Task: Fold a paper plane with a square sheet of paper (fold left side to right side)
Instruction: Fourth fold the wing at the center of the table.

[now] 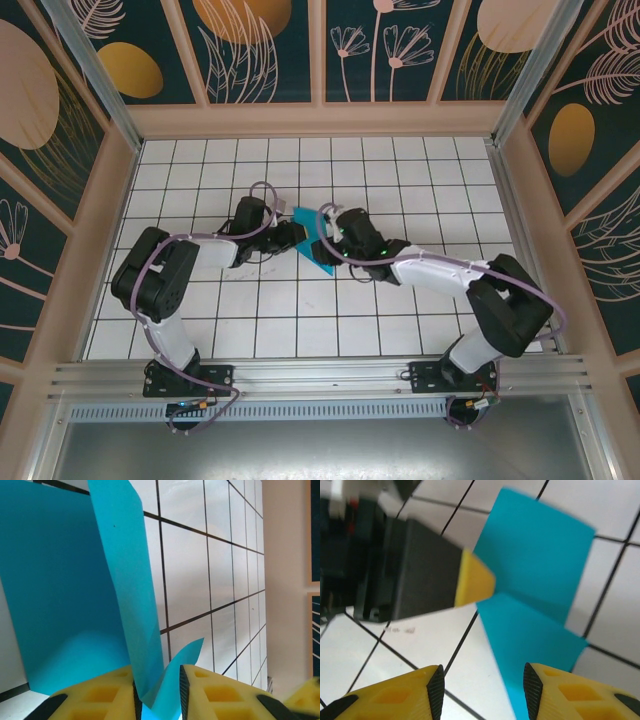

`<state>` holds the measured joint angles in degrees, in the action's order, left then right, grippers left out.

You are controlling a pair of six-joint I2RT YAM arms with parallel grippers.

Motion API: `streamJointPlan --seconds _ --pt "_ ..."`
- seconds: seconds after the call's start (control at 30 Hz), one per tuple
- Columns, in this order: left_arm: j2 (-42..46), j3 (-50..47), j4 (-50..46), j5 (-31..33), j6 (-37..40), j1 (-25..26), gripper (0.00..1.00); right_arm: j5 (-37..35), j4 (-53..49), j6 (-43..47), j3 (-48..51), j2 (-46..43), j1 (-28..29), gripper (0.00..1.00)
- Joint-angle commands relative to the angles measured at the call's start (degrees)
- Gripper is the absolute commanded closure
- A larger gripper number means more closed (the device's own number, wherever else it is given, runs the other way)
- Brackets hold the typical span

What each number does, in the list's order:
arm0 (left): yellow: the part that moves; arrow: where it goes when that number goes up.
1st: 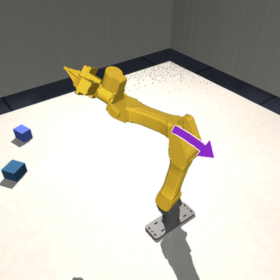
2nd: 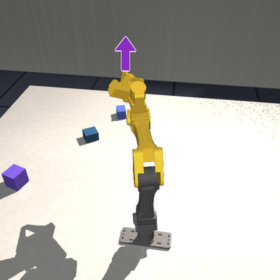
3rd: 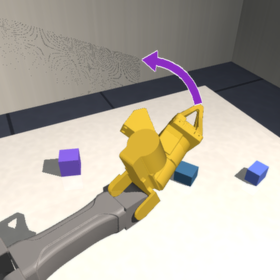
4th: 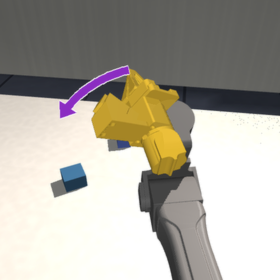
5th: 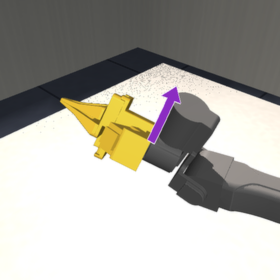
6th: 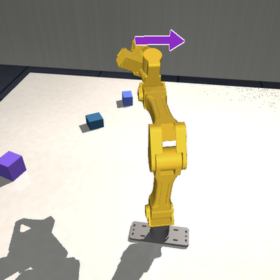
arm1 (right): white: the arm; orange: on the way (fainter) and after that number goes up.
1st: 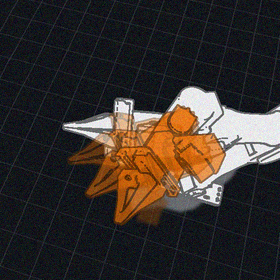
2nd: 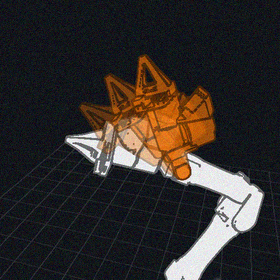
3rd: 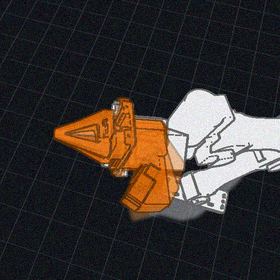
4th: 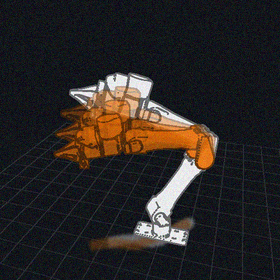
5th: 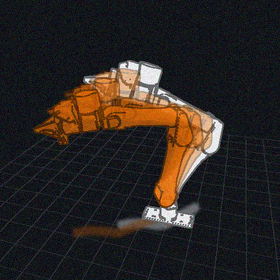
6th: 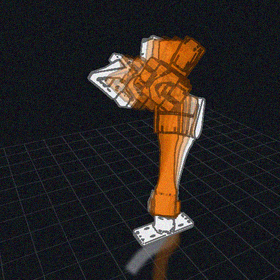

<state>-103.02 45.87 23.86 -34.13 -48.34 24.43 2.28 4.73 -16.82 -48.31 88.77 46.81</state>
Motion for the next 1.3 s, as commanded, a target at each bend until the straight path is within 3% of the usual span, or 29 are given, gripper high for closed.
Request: streamJointPlan --seconds 0.0,0.4,0.8,1.27 --pt "1.9 1.0 1.9 -1.2 -1.2 0.3 0.70 -6.7 -0.2 0.2 -1.6 5.0 1.9 0.51" --pt "1.7 1.5 2.5 -1.9 -2.5 0.3 0.69 -13.4 -3.3 2.2 -6.8 12.9 4.3 0.52" --pt "1.6 1.9 2.2 -1.6 -2.7 0.3 0.67 -16.4 -4.3 2.5 -7.5 14.9 5.2 0.60" --pt "7.0 1.3 -4.0 2.9 1.1 -0.7 0.46 -15.1 -4.5 2.7 -7.0 15.6 5.3 0.79"
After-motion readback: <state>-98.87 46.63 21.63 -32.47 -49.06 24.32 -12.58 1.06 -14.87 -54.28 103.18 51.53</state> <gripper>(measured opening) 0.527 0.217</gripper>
